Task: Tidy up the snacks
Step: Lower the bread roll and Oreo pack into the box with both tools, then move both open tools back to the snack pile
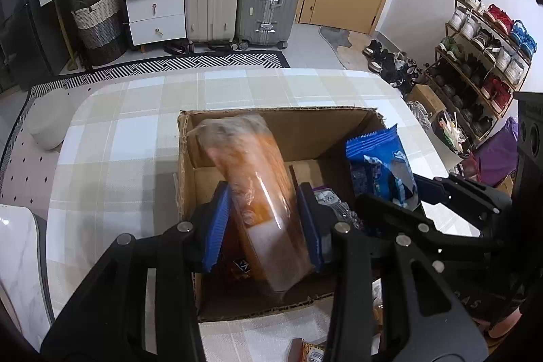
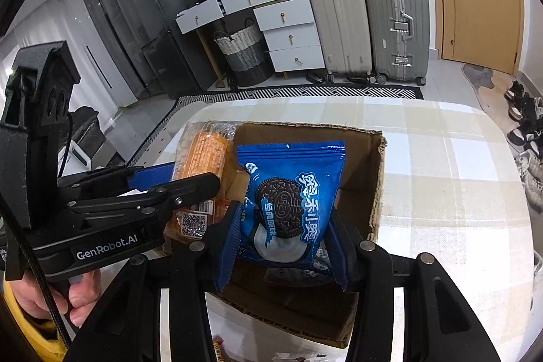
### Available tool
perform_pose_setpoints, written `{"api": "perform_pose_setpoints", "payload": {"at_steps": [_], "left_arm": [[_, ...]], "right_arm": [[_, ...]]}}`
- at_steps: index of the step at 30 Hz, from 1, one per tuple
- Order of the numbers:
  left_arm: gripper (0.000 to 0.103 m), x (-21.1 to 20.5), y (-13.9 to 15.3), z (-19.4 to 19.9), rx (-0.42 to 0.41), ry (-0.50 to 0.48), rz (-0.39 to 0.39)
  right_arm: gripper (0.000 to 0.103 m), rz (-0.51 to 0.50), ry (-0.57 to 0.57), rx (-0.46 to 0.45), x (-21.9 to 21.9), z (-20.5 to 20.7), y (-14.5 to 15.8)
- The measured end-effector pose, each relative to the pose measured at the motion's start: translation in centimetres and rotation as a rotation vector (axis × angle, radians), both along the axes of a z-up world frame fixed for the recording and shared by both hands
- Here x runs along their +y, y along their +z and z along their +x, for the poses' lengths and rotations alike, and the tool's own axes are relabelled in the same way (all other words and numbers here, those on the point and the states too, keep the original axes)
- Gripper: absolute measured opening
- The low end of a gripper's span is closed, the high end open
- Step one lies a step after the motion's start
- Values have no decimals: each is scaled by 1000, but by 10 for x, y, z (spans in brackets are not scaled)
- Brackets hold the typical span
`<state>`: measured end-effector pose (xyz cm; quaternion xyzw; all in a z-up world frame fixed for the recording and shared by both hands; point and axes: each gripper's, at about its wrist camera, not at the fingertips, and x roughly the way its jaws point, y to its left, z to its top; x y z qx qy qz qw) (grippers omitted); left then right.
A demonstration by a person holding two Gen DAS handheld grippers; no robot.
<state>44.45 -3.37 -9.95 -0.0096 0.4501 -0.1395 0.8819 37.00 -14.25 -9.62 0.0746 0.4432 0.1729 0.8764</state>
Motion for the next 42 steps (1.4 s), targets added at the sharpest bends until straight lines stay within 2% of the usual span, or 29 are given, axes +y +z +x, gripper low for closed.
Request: {"api": "perform_pose_setpoints", "payload": {"at_steps": [4,6,9,10,14,17,20,22,25,30,35,36,38,42], "left_arm": [[36,-2,0,-3,-2,8,20],[39,-2,3,-8,-1,11,18],[40,1,15,-26,-11,15,22],[43,1,18,-30,-19,17,24],[76,13,42,-62,-69,51,18],[77,21,59,-88,-94,60,-6],[80,27,76,-116,-118,63,-17],[80,32,88,-138,-142,62,-26],[82,36,105,-172,-174,53,-37],[84,40,129,-230,-235,43,-45],[91,53,150,-289,-299,77,-92],[92,55,152,-297,-306,81,-95],[102,60,156,-316,-320,84,-104],[102,70,156,-359,-338,86,-105]], "right_arm": [[48,-19,-15,6,-2,1,-1],[52,-16,-11,-13,-4,-3,3],[55,-18,-15,-31,-7,-8,9],[55,-11,-15,-36,-9,-10,12],[55,20,-28,-68,-17,-23,31],[55,35,-40,-107,-23,-42,51],[61,55,-50,-148,-28,-64,72],[75,70,-54,-183,-30,-85,86],[87,75,-55,-244,-30,-118,106],[88,99,-42,-336,-31,-173,138],[90,114,-31,-411,-30,-225,160],[90,120,-29,-427,-30,-237,165],[90,130,-28,-455,-29,-257,170],[91,149,2,-513,-28,-301,173]]}}
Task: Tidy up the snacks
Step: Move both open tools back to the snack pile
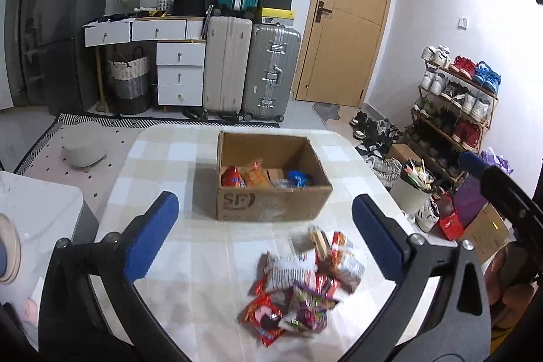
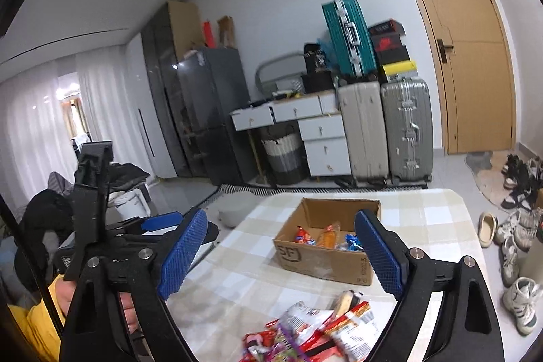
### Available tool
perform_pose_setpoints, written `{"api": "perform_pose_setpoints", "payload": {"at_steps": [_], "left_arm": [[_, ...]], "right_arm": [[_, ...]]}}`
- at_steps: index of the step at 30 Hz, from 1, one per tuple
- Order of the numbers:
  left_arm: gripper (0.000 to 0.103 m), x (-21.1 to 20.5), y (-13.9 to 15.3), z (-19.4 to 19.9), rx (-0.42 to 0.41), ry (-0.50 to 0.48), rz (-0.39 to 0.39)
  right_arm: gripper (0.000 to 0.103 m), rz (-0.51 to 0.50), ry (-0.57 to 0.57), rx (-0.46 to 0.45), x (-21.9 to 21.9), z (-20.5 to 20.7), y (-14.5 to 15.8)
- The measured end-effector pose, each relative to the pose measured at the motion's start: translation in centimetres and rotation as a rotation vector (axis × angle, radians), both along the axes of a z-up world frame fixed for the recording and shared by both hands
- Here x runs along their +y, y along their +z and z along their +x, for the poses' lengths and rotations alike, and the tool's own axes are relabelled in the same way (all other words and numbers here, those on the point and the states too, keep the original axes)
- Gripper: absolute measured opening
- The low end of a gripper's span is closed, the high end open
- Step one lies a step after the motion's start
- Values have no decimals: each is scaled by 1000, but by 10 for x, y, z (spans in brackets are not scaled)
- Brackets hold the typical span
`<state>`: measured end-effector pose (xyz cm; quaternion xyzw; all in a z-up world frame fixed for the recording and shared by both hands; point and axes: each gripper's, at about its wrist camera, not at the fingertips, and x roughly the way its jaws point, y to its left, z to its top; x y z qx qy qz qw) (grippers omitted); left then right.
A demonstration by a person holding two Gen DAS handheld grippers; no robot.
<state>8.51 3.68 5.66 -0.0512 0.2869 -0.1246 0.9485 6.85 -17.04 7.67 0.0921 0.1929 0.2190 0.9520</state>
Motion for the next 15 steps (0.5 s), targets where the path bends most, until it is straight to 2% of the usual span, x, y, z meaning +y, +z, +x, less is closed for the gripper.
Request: {"api": "perform_pose_setpoints", "payload": {"at_steps": [2,4,9,11,15], "left_arm": [[102,5,-7,-21,11,-7,-5],[102,8,-17,-38,29,-9,-1],[102,6,-64,-58,105,-42,25],[102,0,-92,-59,179,-78,30],[102,-9,-132,-49,261,-88,71]], "right_arm": [[92,-7,1,-22,1,-18,-3],[99,-16,-3,-49,3,-35,-7],[101,-32,-6,-87,3,-72,-34],[101,-51,-2,-74,5,-78,-50],[101,-94,14,19,8,-79,-89]]}}
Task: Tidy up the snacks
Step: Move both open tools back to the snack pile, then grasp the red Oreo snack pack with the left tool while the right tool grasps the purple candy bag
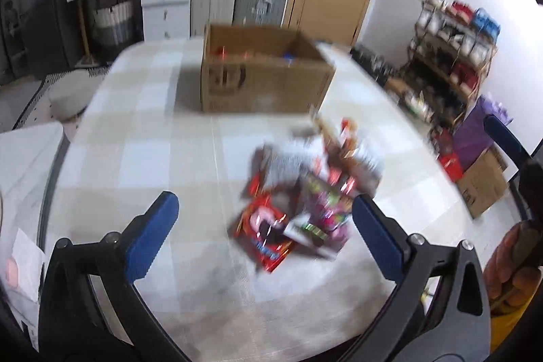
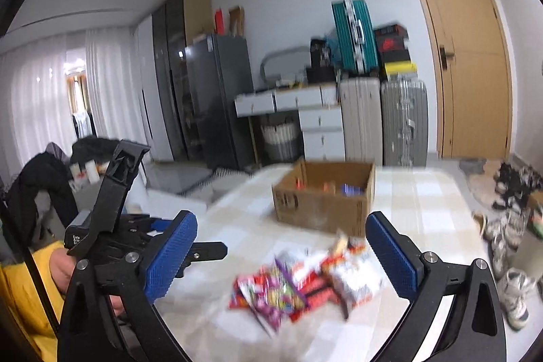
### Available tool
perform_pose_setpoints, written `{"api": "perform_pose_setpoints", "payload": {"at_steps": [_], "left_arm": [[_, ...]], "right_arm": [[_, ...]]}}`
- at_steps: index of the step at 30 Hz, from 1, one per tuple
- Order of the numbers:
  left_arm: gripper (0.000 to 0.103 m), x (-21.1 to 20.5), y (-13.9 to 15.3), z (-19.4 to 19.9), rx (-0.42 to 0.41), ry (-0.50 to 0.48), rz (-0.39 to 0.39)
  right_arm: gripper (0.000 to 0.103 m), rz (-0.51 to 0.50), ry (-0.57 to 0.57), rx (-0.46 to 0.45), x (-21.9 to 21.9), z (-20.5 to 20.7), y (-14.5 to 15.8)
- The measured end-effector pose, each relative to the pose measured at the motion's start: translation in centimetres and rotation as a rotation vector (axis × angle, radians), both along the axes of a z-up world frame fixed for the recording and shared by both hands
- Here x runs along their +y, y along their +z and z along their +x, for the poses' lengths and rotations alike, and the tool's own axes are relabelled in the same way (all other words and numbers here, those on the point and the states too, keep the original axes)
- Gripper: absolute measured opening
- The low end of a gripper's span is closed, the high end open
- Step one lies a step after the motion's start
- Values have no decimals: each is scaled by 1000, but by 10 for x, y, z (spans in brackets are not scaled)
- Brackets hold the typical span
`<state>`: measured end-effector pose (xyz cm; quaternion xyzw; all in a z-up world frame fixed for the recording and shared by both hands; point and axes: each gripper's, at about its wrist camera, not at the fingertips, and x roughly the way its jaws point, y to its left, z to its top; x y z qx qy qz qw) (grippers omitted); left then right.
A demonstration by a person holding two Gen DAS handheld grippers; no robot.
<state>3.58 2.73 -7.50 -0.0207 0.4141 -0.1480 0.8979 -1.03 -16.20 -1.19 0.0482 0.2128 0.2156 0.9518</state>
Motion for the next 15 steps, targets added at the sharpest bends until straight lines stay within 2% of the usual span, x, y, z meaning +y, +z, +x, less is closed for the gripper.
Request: {"api": "perform_pose_setpoints", "payload": {"at_steps": [5,7,10,13,15], "left_arm": [[102,9,-46,21,128,52,-41],[101,17,-64,32,189,107,-55],[101,25,-73,56,247,145,-116],[101,25,-84,67,293,155,-120],[97,24,-89,70,327,168,-124]], "right_arm": [[101,-8,33,129,3,10,-46],[101,1,34,177,4,16,-62],[101,22,61,253,8,26,-81],[101,28,71,273,10,30,-92],[101,38,86,286,12,33,-97]]}}
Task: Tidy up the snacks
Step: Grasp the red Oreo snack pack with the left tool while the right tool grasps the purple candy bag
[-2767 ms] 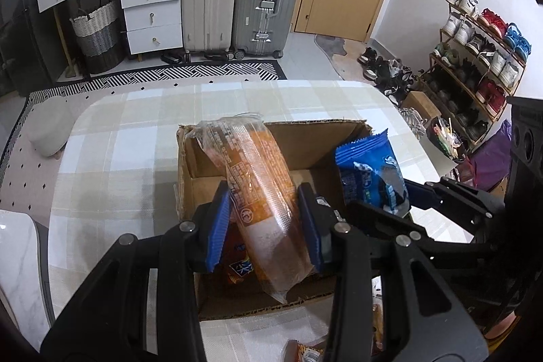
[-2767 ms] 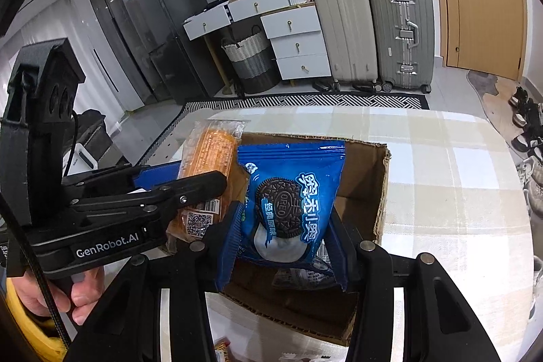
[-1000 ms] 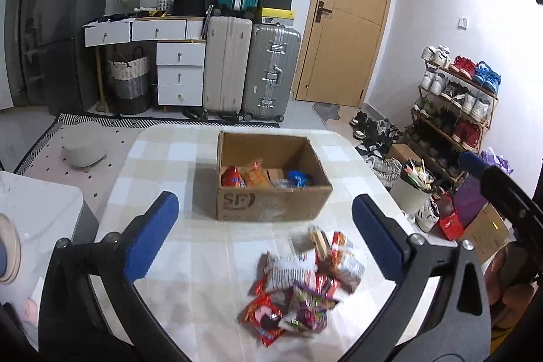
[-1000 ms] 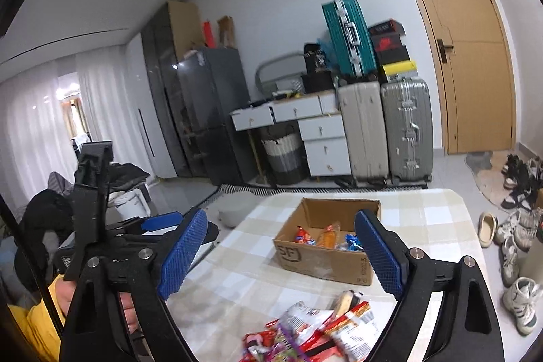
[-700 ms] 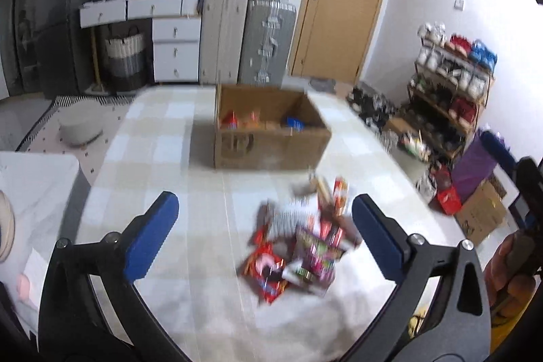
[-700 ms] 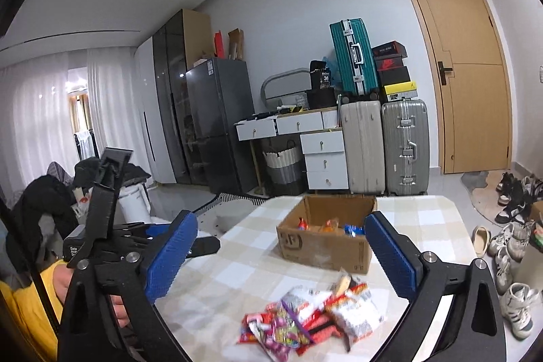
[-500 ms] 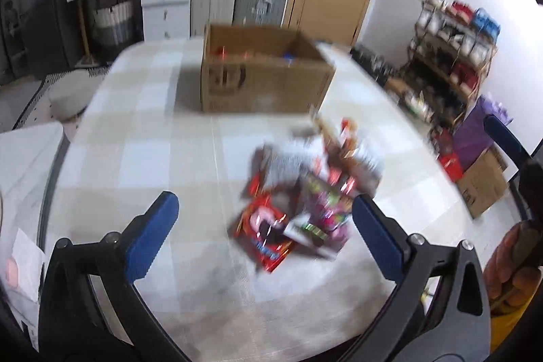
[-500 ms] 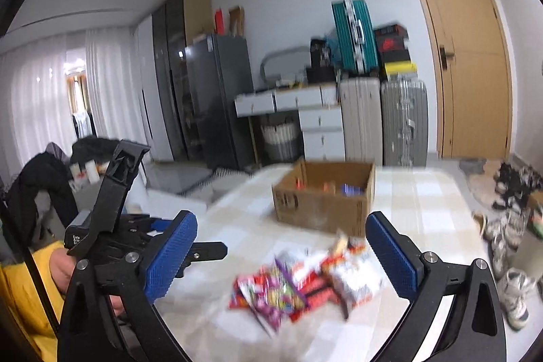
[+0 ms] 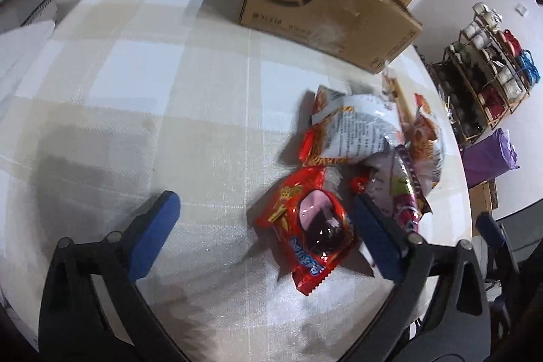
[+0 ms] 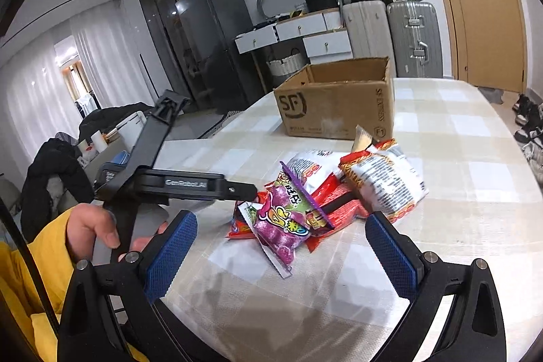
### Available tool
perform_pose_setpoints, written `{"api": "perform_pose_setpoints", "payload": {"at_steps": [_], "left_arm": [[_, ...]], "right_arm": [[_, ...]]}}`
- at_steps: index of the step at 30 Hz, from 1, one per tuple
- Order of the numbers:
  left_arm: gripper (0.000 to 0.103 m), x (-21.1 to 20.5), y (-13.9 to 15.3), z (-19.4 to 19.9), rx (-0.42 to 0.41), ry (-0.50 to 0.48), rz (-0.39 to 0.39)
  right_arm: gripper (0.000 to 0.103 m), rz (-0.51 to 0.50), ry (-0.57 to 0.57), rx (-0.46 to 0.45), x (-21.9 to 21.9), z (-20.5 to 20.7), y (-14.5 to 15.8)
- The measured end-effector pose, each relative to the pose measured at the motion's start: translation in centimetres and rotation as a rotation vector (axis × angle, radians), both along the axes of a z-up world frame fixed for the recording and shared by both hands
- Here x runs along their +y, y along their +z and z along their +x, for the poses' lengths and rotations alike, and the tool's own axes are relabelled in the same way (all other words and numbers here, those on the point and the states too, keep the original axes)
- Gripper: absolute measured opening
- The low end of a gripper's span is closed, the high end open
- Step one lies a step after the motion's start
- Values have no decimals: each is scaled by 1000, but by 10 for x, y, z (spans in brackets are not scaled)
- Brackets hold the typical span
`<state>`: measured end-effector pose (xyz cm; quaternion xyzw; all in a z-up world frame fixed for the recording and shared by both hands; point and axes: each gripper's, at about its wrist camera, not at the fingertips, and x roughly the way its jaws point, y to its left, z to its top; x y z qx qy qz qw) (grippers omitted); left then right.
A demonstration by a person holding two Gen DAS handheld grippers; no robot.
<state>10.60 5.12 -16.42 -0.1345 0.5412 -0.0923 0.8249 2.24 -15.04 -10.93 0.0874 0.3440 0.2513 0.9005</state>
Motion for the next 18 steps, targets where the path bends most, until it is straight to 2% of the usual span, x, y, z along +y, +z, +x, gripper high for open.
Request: {"api": "perform_pose_setpoints", "payload": {"at_steps": [6,9,11,12,13,15,18], "left_arm": [[95,-16,-2,-4,-35,-34,87],[80,-22,0,-11,-71,-68,81],[59,-28,3,-14,-89,-103,47],[54,-29,4,-15,-94,-114,40],[44,-31,6,-16,-99,-133,28],[39,-32,8,-18,-103,-149,21],[37,-26,7,-18,-91,-146,-24]], "right_arm": [[101,15,28,23,5,9,-7],[101,14,25,45,5,13,-13],[101,5,23,61,7,16,-18],[101,0,26,69,8,16,-20],[101,-6,26,73,9,16,-22],[101,-15,31,79,12,16,-24],[101,-25,36,79,15,16,-26]]}}
